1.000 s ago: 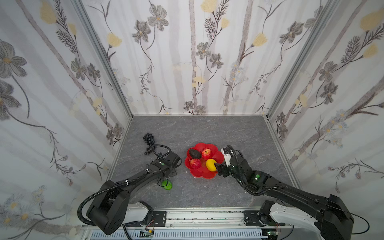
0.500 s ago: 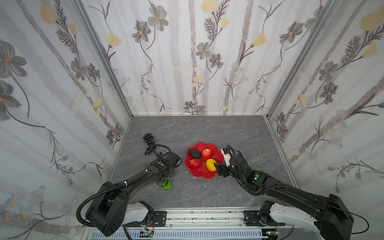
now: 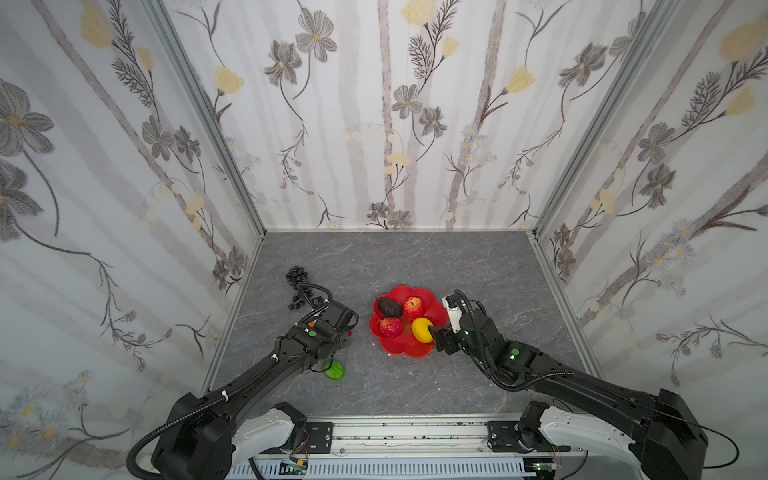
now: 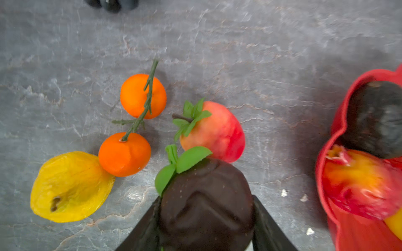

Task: Arrange fruit in a fruit bowl
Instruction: Pick up the fruit from the middle-left of the table.

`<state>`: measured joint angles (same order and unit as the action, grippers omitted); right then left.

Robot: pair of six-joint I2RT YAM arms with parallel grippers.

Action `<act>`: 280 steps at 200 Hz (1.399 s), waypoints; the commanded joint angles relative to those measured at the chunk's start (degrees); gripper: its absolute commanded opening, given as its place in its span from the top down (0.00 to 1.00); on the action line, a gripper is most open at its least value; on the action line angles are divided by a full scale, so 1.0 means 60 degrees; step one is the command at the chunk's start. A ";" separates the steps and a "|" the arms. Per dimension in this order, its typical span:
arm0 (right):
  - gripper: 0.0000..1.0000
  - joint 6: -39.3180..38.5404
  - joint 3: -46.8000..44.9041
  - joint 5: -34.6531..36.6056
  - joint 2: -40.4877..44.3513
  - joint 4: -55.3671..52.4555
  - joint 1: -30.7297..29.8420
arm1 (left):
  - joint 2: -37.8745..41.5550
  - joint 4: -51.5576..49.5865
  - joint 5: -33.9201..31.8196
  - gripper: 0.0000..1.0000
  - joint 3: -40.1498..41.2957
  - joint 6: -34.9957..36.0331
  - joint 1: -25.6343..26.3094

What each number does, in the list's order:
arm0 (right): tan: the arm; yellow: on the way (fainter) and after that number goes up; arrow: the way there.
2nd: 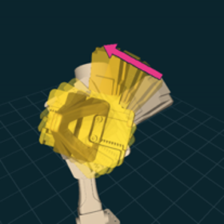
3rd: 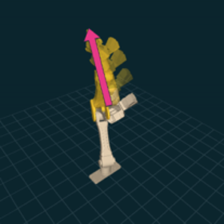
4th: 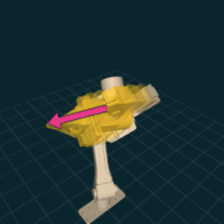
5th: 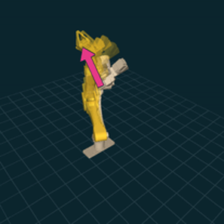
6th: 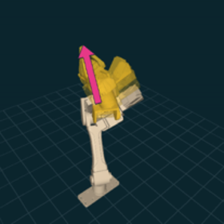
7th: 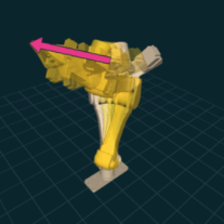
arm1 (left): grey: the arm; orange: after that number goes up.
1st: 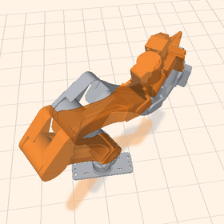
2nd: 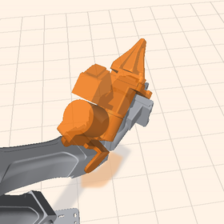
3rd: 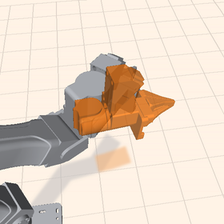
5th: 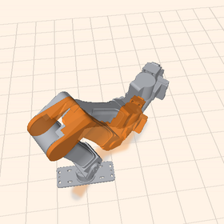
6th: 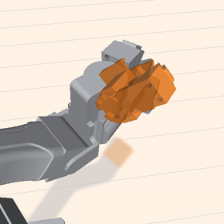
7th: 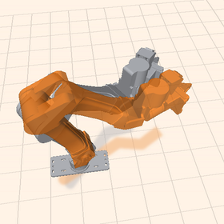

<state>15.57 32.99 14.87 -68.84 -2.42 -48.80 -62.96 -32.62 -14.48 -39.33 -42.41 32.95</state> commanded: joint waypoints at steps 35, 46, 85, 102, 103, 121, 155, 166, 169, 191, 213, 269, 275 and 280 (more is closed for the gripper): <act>0.14 0.0382 0.0071 0.0181 0.0395 0.0238 -0.0012 | 0.0586 0.1387 0.0133 0.50 -0.0896 0.2528 0.0741; 0.14 0.0497 0.0116 0.0236 0.0558 0.0099 -0.0012 | 0.0466 0.1842 0.0129 0.50 -0.1020 0.3066 0.1007; 0.14 0.0693 0.0565 0.0312 0.1272 -0.0771 0.0002 | -0.0095 0.3965 0.0238 0.50 -0.0994 0.4826 0.1995; 0.14 0.0822 0.0736 0.0291 0.1663 -0.1142 -0.0012 | -0.0275 0.4958 0.0300 0.50 -0.0836 0.5541 0.2359; 0.14 0.0827 0.0746 0.0290 0.1690 -0.1161 -0.0012 | -0.0289 0.4978 0.0309 0.50 -0.0825 0.5580 0.2374; 0.14 0.1000 0.0839 0.0283 0.2126 -0.1472 -0.0012 | -0.0465 0.5795 0.0542 0.50 -0.0691 0.6166 0.2607; 0.15 0.1274 0.1044 0.0102 0.2859 -0.1974 -0.0012 | -0.0596 0.7031 0.0669 0.51 -0.0300 0.7304 0.3066; 0.15 0.1356 0.1141 -0.0021 0.3028 -0.2118 -0.0012 | -0.0574 0.7464 0.0699 0.51 -0.0085 0.7648 0.3178; 0.15 0.1396 0.1170 -0.0053 0.3066 -0.2152 -0.0012 | -0.0567 0.7587 0.0699 0.51 -0.0043 0.7727 0.3215; 0.16 0.1574 0.1347 -0.0481 0.3251 -0.2300 -0.0010 | -0.0616 0.8271 0.0625 0.50 0.0307 0.8327 0.3495; 0.18 0.1887 0.1342 -0.0838 0.3455 -0.2139 -0.0027 | -0.0790 0.8762 0.0286 0.50 0.0497 0.8898 0.3800; 0.22 0.2272 0.1698 -0.1853 0.2979 -0.2001 -0.0041 | -0.1222 0.9414 0.0009 0.49 0.0590 1.0244 0.4539; 0.23 0.2325 0.1722 -0.2033 0.2875 -0.1911 -0.0041 | -0.1261 0.9409 0.0012 0.49 0.0572 1.0360 0.4616; 0.23 0.2346 0.1736 -0.2111 0.2802 -0.1889 -0.0041 | -0.1289 0.9414 -0.0014 0.49 0.0543 1.0445 0.4690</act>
<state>27.62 42.72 6.90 -50.35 -15.51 -48.90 -70.06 20.12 -13.85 -35.64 15.22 59.68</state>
